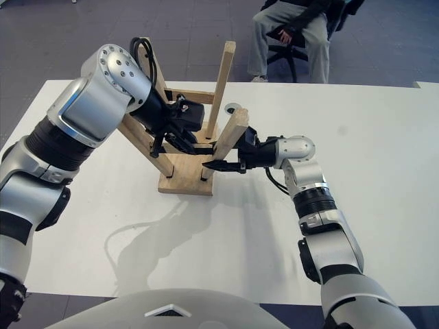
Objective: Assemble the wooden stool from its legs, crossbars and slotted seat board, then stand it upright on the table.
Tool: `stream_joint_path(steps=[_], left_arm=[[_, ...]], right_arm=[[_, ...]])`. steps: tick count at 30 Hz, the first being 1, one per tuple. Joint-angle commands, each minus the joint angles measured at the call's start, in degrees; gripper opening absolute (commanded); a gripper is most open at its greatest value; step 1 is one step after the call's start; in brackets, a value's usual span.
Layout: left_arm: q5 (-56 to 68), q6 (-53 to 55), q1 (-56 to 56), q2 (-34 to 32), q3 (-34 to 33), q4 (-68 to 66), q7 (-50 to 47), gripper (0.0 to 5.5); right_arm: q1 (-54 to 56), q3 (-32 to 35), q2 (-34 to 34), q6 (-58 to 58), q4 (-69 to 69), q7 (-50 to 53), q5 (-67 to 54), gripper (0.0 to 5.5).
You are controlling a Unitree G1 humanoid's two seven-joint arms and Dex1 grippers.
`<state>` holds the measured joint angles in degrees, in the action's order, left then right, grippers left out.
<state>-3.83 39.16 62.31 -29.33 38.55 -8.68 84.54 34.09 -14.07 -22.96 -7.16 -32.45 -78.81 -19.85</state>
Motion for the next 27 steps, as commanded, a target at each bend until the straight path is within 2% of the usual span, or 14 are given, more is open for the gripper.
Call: stream_joint_path(steps=[1, 11, 20, 21, 27], left_arm=[[1.6, 0.0, 0.0, 1.0, -0.5, 1.4, 1.2, 0.5], [1.8, 0.9, -0.6, 1.2, -0.5, 2.1, 0.7, 0.48], [2.0, 0.6, -1.3, 3.9, -2.6, 1.6, -2.9, 0.48], [2.7, 1.4, -0.8, 4.4, -3.3, 1.1, -2.9, 0.84], [4.8, 3.4, 3.4, 5.1, -8.6, -2.6, -3.9, 1.85]], right_arm=[[-1.7, -3.6, -0.1, 4.1, -1.1, -0.8, 5.1, 2.02], [0.3, -7.2, -0.9, 8.1, -2.8, -2.2, 8.3, 2.02], [-4.8, -11.1, -0.2, 9.1, -4.4, -1.8, 10.5, 2.02], [-5.0, -11.1, -0.2, 9.2, -4.5, -1.7, 10.5, 2.02], [-3.9, -10.7, -0.9, 9.0, -5.5, -1.7, 10.2, 2.02]])
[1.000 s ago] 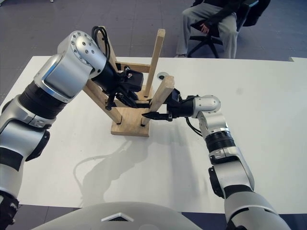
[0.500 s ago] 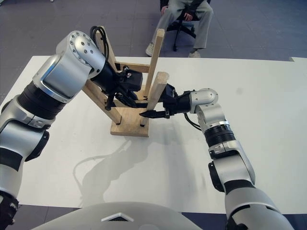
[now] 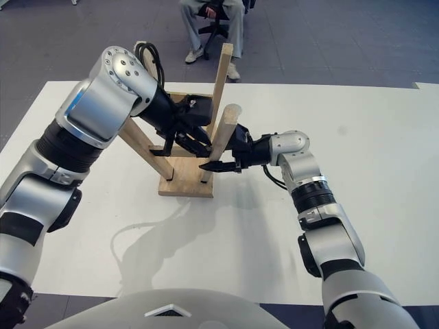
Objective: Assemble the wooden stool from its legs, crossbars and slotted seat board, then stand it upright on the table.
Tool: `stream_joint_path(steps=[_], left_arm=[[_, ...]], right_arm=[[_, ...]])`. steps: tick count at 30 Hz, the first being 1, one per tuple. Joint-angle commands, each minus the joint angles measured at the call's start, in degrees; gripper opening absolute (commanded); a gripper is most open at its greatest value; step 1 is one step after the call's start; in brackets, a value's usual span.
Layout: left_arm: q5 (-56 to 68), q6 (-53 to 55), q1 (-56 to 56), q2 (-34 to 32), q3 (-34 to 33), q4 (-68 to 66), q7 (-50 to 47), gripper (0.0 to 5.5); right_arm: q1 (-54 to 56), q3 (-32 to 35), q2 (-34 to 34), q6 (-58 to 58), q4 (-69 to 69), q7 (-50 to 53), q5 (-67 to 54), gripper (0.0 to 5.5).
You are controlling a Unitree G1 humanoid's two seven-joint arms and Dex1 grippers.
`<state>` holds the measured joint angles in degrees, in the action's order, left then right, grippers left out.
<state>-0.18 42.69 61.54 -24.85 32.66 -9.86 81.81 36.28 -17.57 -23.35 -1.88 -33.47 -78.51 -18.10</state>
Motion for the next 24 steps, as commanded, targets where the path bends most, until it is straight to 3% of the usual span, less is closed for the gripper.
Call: stream_joint_path(steps=[1, 7, 12, 14, 18, 20, 24], left_arm=[[1.2, -0.7, 4.7, 0.2, -3.2, -1.9, -0.7, 2.0], [4.2, -5.7, 13.8, -3.8, -11.5, -6.2, 0.3, 3.01], [2.4, -3.2, 22.7, -2.6, -30.6, -12.1, -31.6, 3.04], [2.7, 2.8, 18.5, -2.8, -36.2, -4.4, -39.0, 3.04], [3.5, 27.2, 4.8, 0.3, -52.7, 17.8, -51.4, 3.04], [0.7, 35.1, -2.8, 1.4, -57.6, 25.2, -57.1, 3.04], [-2.7, 41.5, -21.0, 5.4, -58.2, 34.5, -64.8, 3.04]], right_arm=[[-5.9, -7.2, -0.6, 3.6, -4.7, -2.1, 8.5, 2.02], [-5.1, -7.0, -1.2, 2.9, -5.7, -2.3, 8.5, 2.02], [-4.7, -6.7, -1.6, 2.2, -6.1, -2.7, 8.3, 2.02], [-4.7, -6.6, -1.7, 2.1, -5.8, -2.6, 8.1, 2.02], [-5.3, -6.4, -2.3, 1.9, -5.2, -2.4, 7.9, 2.02], [-5.7, -6.2, -2.6, 2.0, -4.8, -2.3, 7.7, 2.02], [-6.3, -5.9, -2.9, 2.6, -3.8, -2.0, 7.2, 2.02]])
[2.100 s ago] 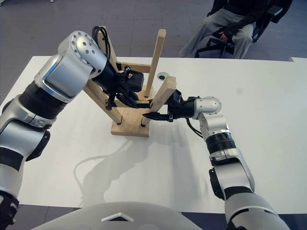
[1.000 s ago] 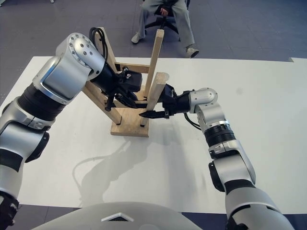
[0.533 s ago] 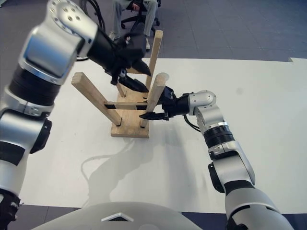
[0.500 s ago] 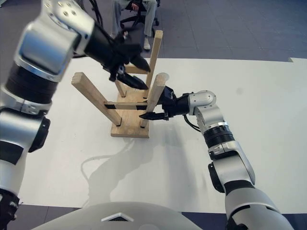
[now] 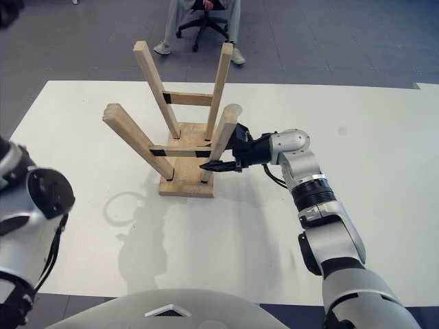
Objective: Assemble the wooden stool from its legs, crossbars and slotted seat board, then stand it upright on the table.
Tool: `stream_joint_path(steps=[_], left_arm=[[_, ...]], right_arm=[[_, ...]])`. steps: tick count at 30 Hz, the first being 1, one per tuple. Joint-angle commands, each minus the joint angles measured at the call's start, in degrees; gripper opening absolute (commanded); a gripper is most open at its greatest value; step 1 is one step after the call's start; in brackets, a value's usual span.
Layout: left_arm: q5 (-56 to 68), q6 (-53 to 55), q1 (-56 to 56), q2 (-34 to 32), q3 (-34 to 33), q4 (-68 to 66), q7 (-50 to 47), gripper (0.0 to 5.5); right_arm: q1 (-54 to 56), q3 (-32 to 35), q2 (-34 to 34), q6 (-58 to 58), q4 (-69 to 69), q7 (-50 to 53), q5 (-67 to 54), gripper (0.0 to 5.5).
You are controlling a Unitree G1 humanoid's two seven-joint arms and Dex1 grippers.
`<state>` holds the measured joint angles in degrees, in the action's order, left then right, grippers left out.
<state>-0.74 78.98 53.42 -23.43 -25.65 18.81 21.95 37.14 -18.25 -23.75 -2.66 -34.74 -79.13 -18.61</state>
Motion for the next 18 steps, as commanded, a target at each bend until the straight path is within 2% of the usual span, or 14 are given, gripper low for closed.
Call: stream_joint_path(steps=[1, 4, 7, 9, 12, 14, 18], left_arm=[[-1.7, 5.9, -16.1, 5.6, 0.7, 6.6, -5.4, 3.04], [0.8, 6.1, -24.4, 10.6, 4.1, 5.3, -5.4, 3.04], [5.7, 6.6, -29.1, 16.1, 11.8, 6.9, -3.0, 3.04], [14.5, 11.1, -27.6, 23.0, 14.7, 12.4, 1.9, 3.04], [19.2, 13.5, -29.1, 32.1, 19.9, 17.0, 1.3, 3.04], [18.0, 13.5, -31.2, 31.7, 21.4, 16.8, 0.1, 3.04], [15.3, 13.4, -31.5, 25.1, 19.4, 13.3, -0.2, 3.04]], right_arm=[[-7.2, -5.2, -2.6, 3.5, -2.4, -1.4, 7.7, 2.02], [-6.9, -5.3, -2.4, 3.6, -2.3, -1.3, 7.6, 2.02], [-6.4, -5.3, -2.1, 3.6, -2.5, -1.3, 7.7, 2.02], [-6.2, -5.4, -2.0, 3.6, -2.6, -1.3, 7.7, 2.02], [-5.8, -5.7, -1.8, 3.7, -2.7, -1.4, 7.4, 2.02], [-5.7, -5.8, -1.9, 3.7, -2.8, -1.6, 7.2, 2.02], [-6.6, -6.0, -2.5, 3.5, -2.2, -3.0, 7.0, 2.02]])
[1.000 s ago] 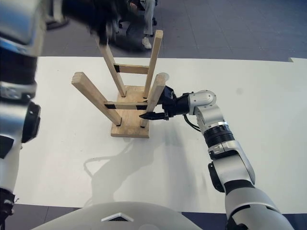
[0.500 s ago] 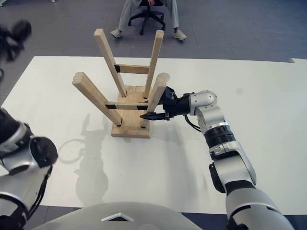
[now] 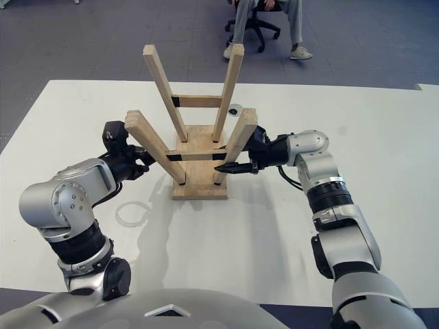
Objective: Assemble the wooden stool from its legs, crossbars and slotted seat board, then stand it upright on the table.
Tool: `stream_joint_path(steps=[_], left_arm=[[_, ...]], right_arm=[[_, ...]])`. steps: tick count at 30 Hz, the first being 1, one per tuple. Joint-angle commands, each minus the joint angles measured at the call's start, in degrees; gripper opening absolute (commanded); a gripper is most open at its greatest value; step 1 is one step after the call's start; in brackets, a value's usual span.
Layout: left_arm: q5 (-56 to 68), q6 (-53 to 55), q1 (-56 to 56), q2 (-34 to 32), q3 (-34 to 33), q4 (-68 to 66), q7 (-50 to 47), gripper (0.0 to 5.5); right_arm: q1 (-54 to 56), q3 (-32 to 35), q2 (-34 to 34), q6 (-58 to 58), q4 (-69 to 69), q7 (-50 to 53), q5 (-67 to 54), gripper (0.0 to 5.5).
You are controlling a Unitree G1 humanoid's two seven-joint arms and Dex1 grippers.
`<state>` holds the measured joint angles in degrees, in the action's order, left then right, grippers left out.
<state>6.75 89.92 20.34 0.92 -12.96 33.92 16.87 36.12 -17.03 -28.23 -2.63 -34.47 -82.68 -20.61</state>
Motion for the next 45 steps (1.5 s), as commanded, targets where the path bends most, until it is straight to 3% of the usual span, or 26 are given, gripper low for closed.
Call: stream_joint_path(steps=[1, 5, 9, 16, 24, 32, 40, 45], left_arm=[[6.9, 1.8, 1.7, -1.6, 6.0, -2.9, 5.0, 3.04], [6.8, -0.2, 2.7, -7.9, 3.9, -6.2, 5.7, 3.04], [8.0, 0.1, 3.4, -7.8, 4.0, -6.5, 5.5, 3.04], [8.8, -0.4, 3.6, -8.6, 3.7, -7.4, 4.9, 3.04], [8.8, -0.9, 2.8, -7.6, 3.5, -7.4, 4.1, 3.04], [9.5, -1.2, 2.4, -7.1, 3.5, -7.3, 2.8, 3.04], [10.1, -0.7, 2.3, -7.1, 2.8, -7.0, 1.7, 3.04], [10.4, -0.8, 1.2, -6.1, 1.7, -6.0, 0.3, 3.04]], right_arm=[[-6.3, -6.8, 1.8, 3.1, -1.7, 0.0, 8.2, 2.02], [-10.5, -5.0, 0.5, 2.7, 2.3, -1.0, 5.3, 2.02], [-14.0, -5.8, 0.1, 0.7, 4.1, 0.4, 6.4, 2.02], [-9.7, -2.3, 0.9, 1.7, 4.9, 5.5, 4.8, 2.02], [-10.6, -4.1, -1.0, -1.1, 8.0, 5.3, 7.9, 2.02], [-9.1, -2.7, -0.5, -5.1, 5.0, 8.8, 12.3, 3.86], [-2.7, 0.7, -1.8, -11.5, -4.3, 9.4, 15.0, 5.35], [0.1, 3.4, -3.3, -12.1, -6.3, 7.3, 14.4, 5.45]])
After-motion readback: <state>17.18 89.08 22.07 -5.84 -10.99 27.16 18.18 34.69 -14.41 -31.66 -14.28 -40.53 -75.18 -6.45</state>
